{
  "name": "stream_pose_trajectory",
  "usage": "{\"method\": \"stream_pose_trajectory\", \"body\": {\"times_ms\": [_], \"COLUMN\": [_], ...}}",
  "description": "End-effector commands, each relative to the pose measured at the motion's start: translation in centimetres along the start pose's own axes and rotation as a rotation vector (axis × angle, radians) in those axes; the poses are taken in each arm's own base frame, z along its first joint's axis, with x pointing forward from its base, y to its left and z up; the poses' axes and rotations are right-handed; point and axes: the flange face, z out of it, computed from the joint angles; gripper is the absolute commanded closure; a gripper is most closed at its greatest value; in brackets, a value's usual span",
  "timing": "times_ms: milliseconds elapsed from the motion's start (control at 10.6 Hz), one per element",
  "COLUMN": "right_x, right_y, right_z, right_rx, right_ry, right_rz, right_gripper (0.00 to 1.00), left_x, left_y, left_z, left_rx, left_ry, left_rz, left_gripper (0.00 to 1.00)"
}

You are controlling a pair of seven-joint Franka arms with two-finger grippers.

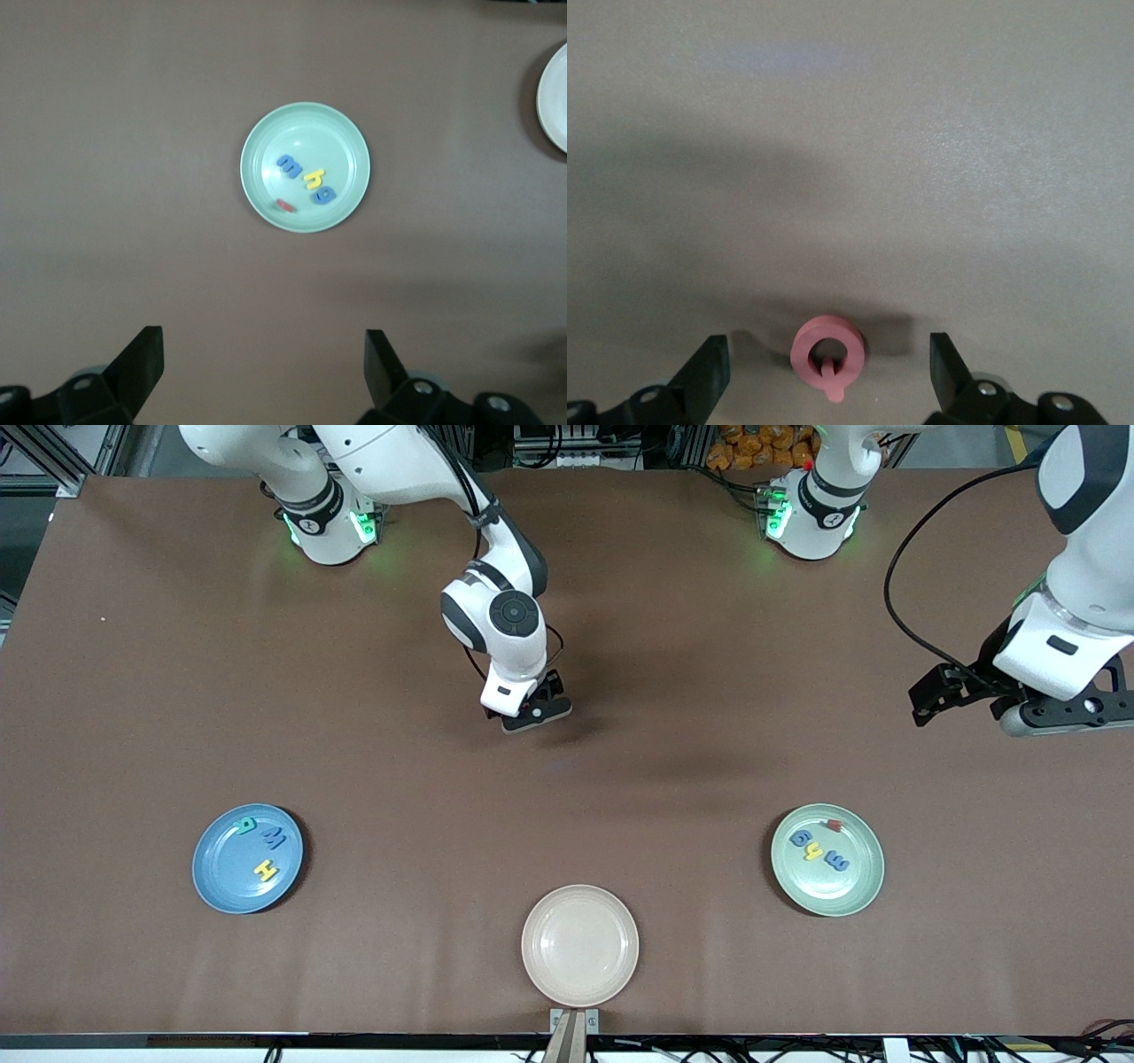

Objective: Sort uppercase to blue plate, lowercase to green plate
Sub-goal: 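Open the left gripper over the green plate and raise it away, then lower the right gripper onto the pink Q and close it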

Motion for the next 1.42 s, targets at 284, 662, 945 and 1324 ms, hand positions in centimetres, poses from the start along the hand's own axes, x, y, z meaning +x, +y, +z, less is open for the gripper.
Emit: {"method": "stream_pose_trajectory", "body": {"times_ms": [284, 662, 945, 1324], "right_x": [-1.2, -1.4, -1.3, -1.2], "right_y": [-0.3, -0.6, -0.6, -0.6], "right_z": [0.9, 0.9, 0.6, 0.0], "right_rx": [0.007, 0.01, 0.012, 0.017], "right_ry": [0.018, 0.017, 0.019, 0.027], "right_rz": [0.01, 0.018, 0.02, 0.021], "right_gripper": [0.0, 0.0, 1.0, 1.0], "left_x": [-0.8, -1.1, -2.0, -2.0], "left_y": [-0.7, -0.8, -1.2, -1.0], "left_z": [-3.7, -4.9, -5.3, -5.6], "left_rx": [-0.014, -0.034, -0.025, -0.031], "left_ry": [-0.044, -0.051, -0.086, -0.082], "left_rz": [-0.012, -0.018, -0.019, -0.015], "left_gripper": [0.0, 0.0, 0.0, 0.0]}}
